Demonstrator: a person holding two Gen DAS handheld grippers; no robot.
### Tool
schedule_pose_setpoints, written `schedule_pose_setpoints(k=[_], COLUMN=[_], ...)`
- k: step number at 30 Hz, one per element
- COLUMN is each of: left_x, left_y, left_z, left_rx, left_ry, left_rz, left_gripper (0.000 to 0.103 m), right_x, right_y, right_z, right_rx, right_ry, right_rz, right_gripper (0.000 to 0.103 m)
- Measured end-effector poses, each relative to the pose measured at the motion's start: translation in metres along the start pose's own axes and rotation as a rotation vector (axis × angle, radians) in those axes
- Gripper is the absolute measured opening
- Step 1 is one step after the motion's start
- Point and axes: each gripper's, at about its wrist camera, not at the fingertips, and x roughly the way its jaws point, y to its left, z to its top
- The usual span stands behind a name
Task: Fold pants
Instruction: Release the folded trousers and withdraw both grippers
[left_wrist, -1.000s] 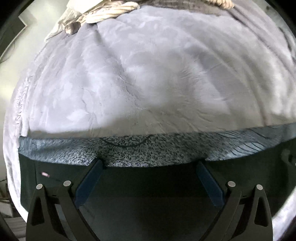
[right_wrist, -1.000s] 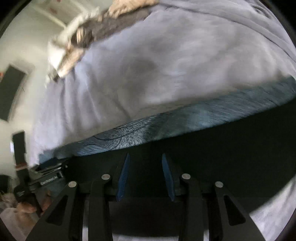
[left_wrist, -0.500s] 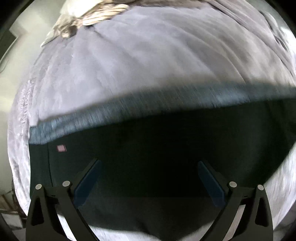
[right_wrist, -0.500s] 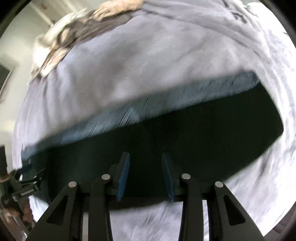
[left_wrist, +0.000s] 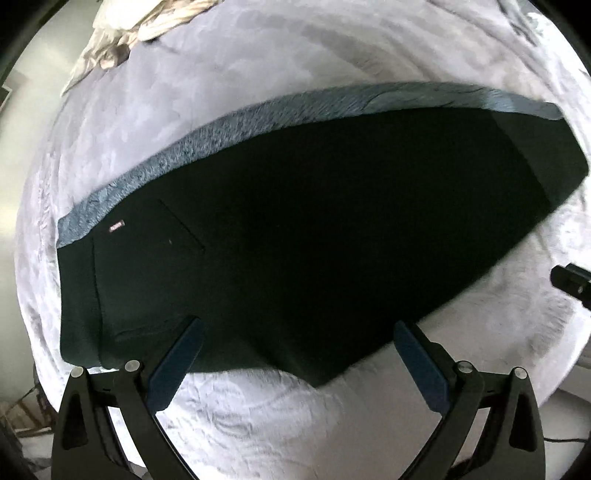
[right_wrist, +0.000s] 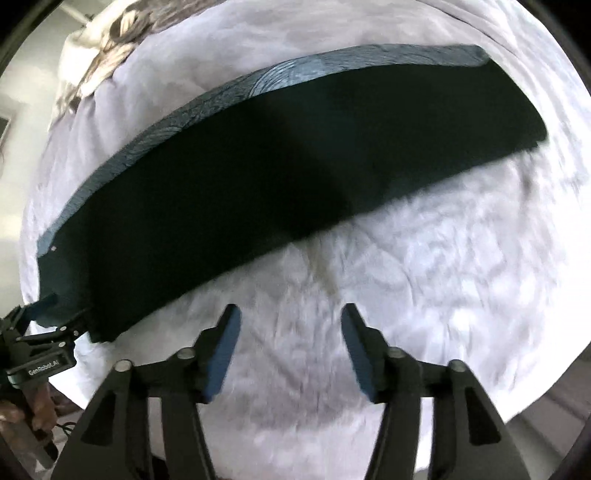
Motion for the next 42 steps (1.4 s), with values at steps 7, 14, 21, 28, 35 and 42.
schedule_pose_setpoints(k=[7, 14, 21, 28, 35, 42], left_x=[-0.028, -0.036, -0.027, -0.022, -0.025, -0.021], left_y=[-0.025, -0.056, -0.091, -0.134, -0.168, -0.197], left_z=[-0.008, -0.002, 0.003, 0.016, 0.026, 0.037], left_rx=[0.025, 0.072, 0.064, 0.072, 0.035, -0.004], left_ry=[0.003, 0.009, 0.062, 0.100, 0.111, 0.129], left_rz=[-0.055, -0.074, -0.096, -0.073, -0.071, -0.085], left_gripper=[0.103, 0.103, 0.103, 0.103, 0.103, 0.103], right_x=[-0.032, -0.034, -0.024, -0.027, -0.026, -0.032], right_y=[-0.021, -0.031, -0.054, -0.081, -0.116, -0.147], right_z=[-0.040, -0.055, -0.042, -0.013, 0.008, 0.029], right_rx=[0.099, 0.143, 0.160, 0.152, 0.139, 0.151], right_ry=[-0.007, 0.006, 0.023, 0.027, 0.053, 0.031], right_rz=[0.056, 0.111, 0.138, 0.151, 0.139, 0.157], right_gripper=[0.065, 0.066, 0.077, 0.077, 0.078, 0.078])
